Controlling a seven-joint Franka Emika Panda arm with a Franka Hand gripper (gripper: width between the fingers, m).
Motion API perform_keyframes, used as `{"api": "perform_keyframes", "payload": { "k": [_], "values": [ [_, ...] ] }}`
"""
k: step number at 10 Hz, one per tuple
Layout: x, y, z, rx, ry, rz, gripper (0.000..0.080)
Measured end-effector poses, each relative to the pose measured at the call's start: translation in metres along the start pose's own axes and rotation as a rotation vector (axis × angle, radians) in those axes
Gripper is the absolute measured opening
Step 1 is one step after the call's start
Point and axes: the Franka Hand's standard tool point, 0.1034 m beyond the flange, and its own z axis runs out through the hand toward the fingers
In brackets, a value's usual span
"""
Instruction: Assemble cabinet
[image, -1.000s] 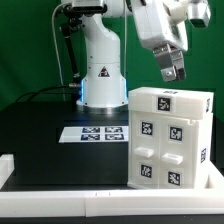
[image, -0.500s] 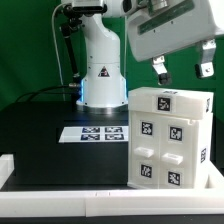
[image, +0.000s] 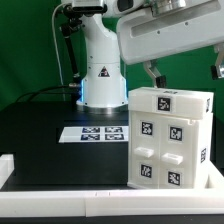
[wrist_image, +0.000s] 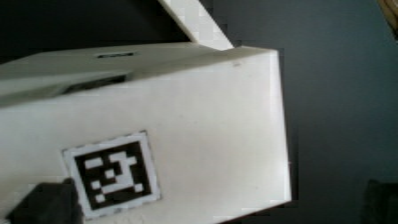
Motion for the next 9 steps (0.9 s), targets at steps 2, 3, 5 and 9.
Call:
{"api": "perform_keyframes", "payload": {
  "k": [2, 3, 5, 9],
  "values": [
    [0.0006, 0.0009, 0.0003, -0.027, 0.030, -0.287, 0.0797],
    [0.0003, 0.0010, -0.0003, -0.047, 0.046, -0.472, 0.0797],
    [0.0005, 0.0010, -0.0006, -0.058, 0.041, -0.731, 0.0797],
    [-0.0069, 0.0094, 0.0051, -0.091, -0.016, -1.094, 0.0797]
  ]
}}
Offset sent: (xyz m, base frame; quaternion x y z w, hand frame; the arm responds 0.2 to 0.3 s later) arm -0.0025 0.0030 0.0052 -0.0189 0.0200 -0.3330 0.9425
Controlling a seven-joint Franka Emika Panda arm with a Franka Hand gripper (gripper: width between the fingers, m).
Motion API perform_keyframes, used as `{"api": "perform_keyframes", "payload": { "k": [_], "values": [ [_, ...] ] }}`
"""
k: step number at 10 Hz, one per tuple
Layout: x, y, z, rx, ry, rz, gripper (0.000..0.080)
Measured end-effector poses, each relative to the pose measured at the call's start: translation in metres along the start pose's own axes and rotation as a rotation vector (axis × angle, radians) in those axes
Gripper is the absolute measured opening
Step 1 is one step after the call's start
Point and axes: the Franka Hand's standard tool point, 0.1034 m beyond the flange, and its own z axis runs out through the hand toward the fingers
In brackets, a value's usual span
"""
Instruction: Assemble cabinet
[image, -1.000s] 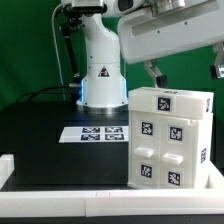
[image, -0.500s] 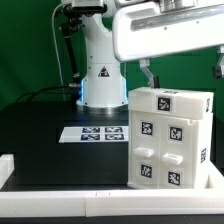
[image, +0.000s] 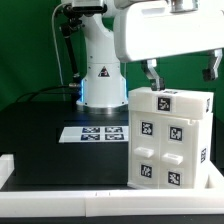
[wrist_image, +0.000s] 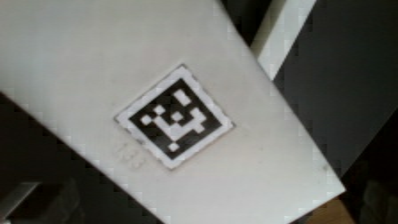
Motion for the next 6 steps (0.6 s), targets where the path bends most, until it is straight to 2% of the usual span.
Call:
{"api": "perform_keyframes", "payload": {
  "k": [4, 6],
  "values": [
    [-0.016, 0.006, 0.012, 0.004, -0.020, -0.236, 0.0797],
    [-0.020, 0.007, 0.020, 0.004, -0.027, -0.218, 0.0797]
  ]
}}
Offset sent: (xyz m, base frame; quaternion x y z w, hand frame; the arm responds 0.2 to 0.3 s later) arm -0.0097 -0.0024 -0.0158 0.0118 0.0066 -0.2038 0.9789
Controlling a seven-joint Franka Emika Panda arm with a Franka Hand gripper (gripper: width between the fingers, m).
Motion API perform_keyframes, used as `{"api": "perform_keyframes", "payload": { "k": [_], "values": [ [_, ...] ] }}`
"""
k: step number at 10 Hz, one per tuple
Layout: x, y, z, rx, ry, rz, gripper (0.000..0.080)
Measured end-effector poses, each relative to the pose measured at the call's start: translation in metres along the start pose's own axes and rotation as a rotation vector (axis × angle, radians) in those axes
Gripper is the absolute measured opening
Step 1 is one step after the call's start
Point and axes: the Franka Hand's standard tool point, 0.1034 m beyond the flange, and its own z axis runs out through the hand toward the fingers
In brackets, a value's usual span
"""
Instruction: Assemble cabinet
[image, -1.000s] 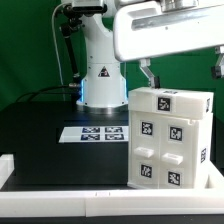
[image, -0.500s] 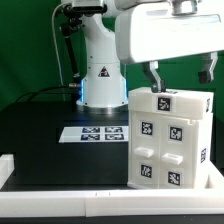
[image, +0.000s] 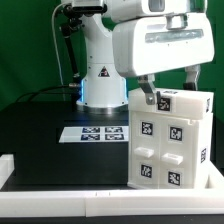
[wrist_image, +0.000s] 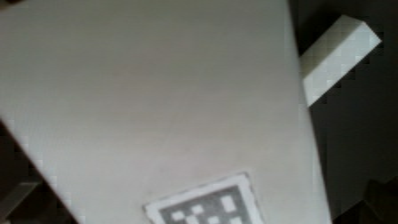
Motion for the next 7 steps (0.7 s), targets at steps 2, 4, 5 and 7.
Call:
{"api": "perform_keyframes", "payload": {
  "k": [2, 4, 5, 7],
  "values": [
    [-0.0007, -0.0001, 0.0023, -0.003, 0.002, 0.000, 0.0785],
    [-0.0011, 0.0005, 0.0023, -0.003, 0.002, 0.018, 0.0617],
    [-0.0012, 0.0006, 0.0023, -0.003, 0.002, 0.031, 0.0555],
    [-0.0031, 0.0040, 0.0020, 0.001, 0.007, 0.092, 0.0555]
  ]
}}
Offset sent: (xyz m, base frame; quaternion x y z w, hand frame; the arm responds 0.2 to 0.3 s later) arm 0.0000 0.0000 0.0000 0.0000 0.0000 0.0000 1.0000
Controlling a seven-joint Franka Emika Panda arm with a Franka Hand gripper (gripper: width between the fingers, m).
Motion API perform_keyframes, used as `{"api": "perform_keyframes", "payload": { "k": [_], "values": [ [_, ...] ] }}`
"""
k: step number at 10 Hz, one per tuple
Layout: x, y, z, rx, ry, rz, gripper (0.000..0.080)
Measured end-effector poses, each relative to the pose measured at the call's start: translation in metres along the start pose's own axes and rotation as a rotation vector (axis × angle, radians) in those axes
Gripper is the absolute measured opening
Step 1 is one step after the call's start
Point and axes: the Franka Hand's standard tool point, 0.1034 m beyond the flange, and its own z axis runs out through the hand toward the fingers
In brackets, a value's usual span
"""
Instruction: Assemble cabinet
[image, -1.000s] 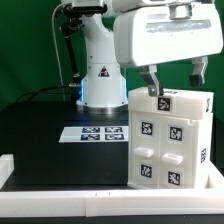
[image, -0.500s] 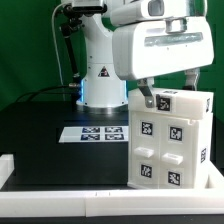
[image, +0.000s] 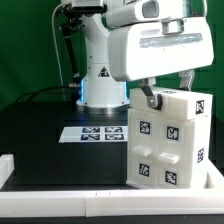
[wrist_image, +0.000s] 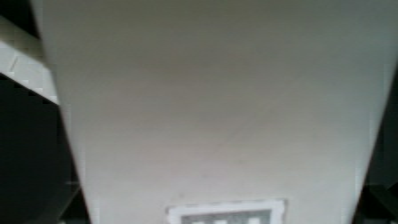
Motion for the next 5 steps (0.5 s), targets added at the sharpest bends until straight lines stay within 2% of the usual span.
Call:
{"api": "perform_keyframes", "payload": {
  "k": [2, 5],
  "values": [
    [0.0007, 0.0003, 0.0004, 0.008, 0.018, 0.256, 0.0555],
    [0.0036, 0.0029, 0.0001, 0.005, 0.054, 0.626, 0.0556]
  ]
}}
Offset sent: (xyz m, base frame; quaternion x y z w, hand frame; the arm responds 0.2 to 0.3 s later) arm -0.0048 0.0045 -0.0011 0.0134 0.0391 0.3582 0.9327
